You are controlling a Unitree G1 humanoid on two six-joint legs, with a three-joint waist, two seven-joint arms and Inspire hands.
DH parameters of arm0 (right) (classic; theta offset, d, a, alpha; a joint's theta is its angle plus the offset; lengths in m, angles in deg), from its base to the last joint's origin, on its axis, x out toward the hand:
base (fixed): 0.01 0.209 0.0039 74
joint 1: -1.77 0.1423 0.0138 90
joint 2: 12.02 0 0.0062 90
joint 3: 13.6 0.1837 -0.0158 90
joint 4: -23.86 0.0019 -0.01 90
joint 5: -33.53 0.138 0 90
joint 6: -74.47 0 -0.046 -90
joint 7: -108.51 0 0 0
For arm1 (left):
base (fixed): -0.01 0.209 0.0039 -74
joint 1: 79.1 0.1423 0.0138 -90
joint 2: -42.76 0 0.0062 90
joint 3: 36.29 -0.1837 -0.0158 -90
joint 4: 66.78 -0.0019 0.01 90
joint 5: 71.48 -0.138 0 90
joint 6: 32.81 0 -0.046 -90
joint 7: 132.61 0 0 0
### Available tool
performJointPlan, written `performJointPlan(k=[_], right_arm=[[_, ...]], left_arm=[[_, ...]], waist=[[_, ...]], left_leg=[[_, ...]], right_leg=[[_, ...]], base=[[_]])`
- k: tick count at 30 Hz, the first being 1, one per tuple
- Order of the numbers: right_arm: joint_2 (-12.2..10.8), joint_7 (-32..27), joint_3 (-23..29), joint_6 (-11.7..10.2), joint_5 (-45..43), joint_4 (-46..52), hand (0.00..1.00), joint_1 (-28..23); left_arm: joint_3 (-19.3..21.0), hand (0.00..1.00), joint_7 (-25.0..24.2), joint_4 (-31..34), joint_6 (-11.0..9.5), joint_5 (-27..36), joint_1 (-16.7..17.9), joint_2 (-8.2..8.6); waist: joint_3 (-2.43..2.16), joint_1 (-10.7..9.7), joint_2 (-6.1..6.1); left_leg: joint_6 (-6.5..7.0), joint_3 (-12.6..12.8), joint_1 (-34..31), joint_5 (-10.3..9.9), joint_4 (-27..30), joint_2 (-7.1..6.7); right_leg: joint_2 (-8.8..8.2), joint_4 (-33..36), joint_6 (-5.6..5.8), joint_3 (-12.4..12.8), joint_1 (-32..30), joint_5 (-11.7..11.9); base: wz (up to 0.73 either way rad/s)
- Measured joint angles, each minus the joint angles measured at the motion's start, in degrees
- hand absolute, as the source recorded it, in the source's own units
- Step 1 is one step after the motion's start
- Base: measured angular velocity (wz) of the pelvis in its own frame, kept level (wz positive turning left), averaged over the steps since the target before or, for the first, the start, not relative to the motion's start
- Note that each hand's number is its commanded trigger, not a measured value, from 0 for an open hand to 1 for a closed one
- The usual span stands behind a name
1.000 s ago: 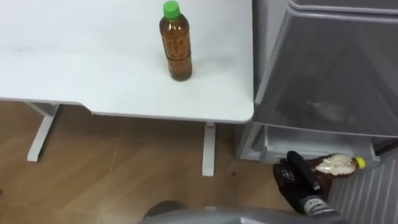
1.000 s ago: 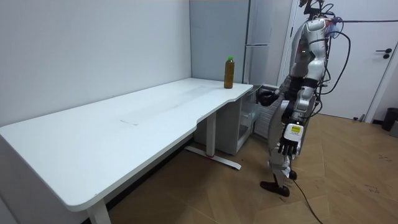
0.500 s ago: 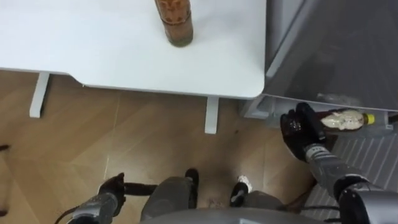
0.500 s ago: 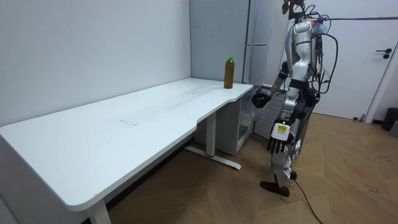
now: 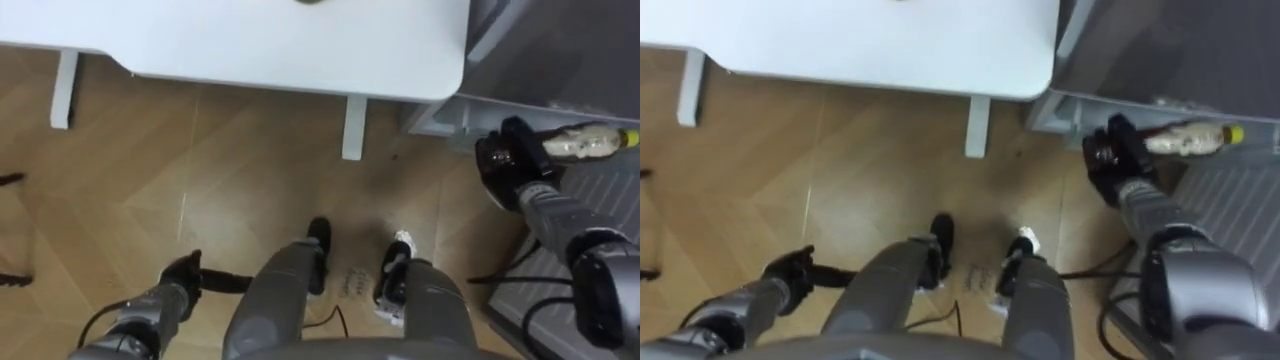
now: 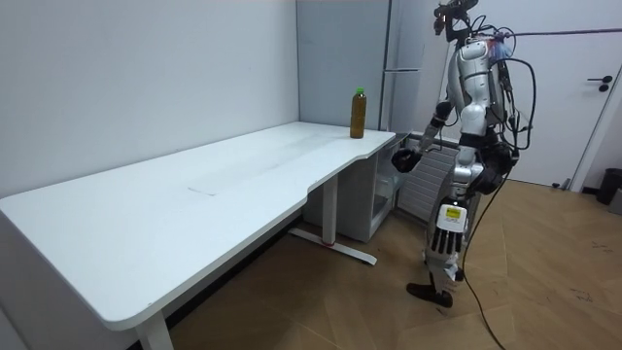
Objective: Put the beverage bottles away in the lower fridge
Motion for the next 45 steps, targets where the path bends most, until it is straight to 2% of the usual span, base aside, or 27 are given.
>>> performJointPlan(k=[5, 9, 13, 14, 15, 17, 22, 26, 38, 41, 45], right_arm=[[0.7, -2.0, 0.0, 0.0, -0.1, 0.0, 1.0, 0.5], [0.8, -3.1, 0.4, 0.0, -0.1, 0.1, 1.0, 1.8], [2.6, -4.6, 0.8, 0.0, 0.5, 0.5, 1.0, 5.1], [2.9, -4.6, 0.8, 0.0, 0.6, 0.5, 0.56, 5.5], [3.4, -4.9, 0.8, -0.1, 0.9, 0.6, 0.0, 6.3], [4.4, -5.1, 0.8, -0.2, 2.8, 0.6, 0.0, 7.0], [5.0, -6.9, 0.8, -0.7, 4.4, 1.0, 0.0, 6.9], [5.0, -8.1, 0.8, -0.7, 4.7, 1.0, 0.0, 6.9], [5.0, -8.9, 0.7, -0.9, 4.6, 1.0, 0.0, 6.6], [5.1, -8.8, 0.7, -2.0, 4.5, 1.0, 0.0, 6.5], [5.1, -8.3, 0.7, -2.1, 4.5, 1.0, 0.0, 6.2]], left_arm=[[-0.1, 0.0, 0.5, 0.1, 0.0, 1.1, -0.1, -0.09], [0.3, 0.0, 0.5, 0.1, -0.1, 1.1, -0.1, -0.48], [0.1, 0.0, 1.5, -0.1, -0.4, 1.1, -0.1, -0.76], [0.1, 0.0, 1.6, -0.1, -0.5, 1.1, -0.1, -0.82], [-0.1, 0.0, 1.7, -0.1, -0.6, 1.1, -0.1, -0.99], [-1.1, 0.0, 1.6, -0.1, -0.9, 1.1, 0.0, -1.74], [-2.2, 0.0, 1.6, -0.1, -0.9, 1.2, 0.4, -3.56], [-2.7, 0.0, 1.6, 0.0, -0.9, 1.2, 0.5, -4.23], [-3.2, 0.0, 1.5, 0.5, -1.0, 1.5, 0.5, -4.39], [-3.2, 0.0, 1.5, 0.5, -0.9, 1.5, 0.7, -4.42], [-3.2, 0.0, 1.6, 0.4, -0.9, 1.5, 0.8, -4.42]], waist=[[-0.01, 0.1, -0.04], [0.17, -0.1, -1.27], [0.13, 0.0, -1.69], [0.15, 0.0, -1.74], [0.14, 0.0, -1.75], [0.16, 0.1, -1.92], [0.12, -0.2, -2.24], [0.11, -0.1, -2.23], [0.02, 0.1, -2.1], [-0.04, 0.2, -2.18], [-0.11, 0.1, -2.24]], left_leg=[[0.01, 0.0, -1.0, 0.0, 0.4, -0.04], [0.03, 1.1, -1.3, 0.0, 0.4, -0.53], [0.02, 2.0, -2.1, 0.0, 0.8, -0.72], [0.02, 2.1, -2.1, 0.0, 0.9, -0.71], [0.02, 2.2, -2.1, 0.0, 0.9, -0.69], [0.02, 2.2, -2.1, 0.0, 1.3, -0.63], [0.01, 2.2, -2.4, 0.0, 1.9, -0.38], [0.02, 2.2, -2.5, 0.0, 2.3, -0.21], [0.01, 2.2, -2.7, 0.0, 2.9, -0.03], [0.0, 2.2, -2.6, 0.0, 2.9, -0.02], [0.0, 2.2, -2.6, 0.0, 3.2, 0.0]], right_leg=[[-0.18, 1.0, -0.08, 0.1, -1.2, -0.1], [-1.17, 3.5, -0.07, 1.5, -3.1, -1.4], [-1.39, 5.2, -0.31, 2.5, -4.8, -1.6], [-1.43, 5.3, -0.34, 2.5, -4.8, -1.6], [-1.42, 5.3, -0.37, 2.6, -4.9, -1.7], [-1.33, 5.5, -0.39, 2.8, -4.8, -1.7], [-1.0, 5.4, -0.38, 2.7, -4.8, -1.6], [-0.88, 5.3, -0.42, 2.7, -4.8, -1.4], [-0.7, 5.8, -0.55, 2.7, -4.8, -1.2], [-0.7, 5.9, -0.57, 2.7, -4.8, -1.2], [-0.68, 6.0, -0.62, 2.8, -4.8, -1.2]], base=[[0.0], [-0.02], [-0.06], [-0.06], [0.0], [0.0], [0.0], [0.0], [0.0], [0.0], [0.0]])
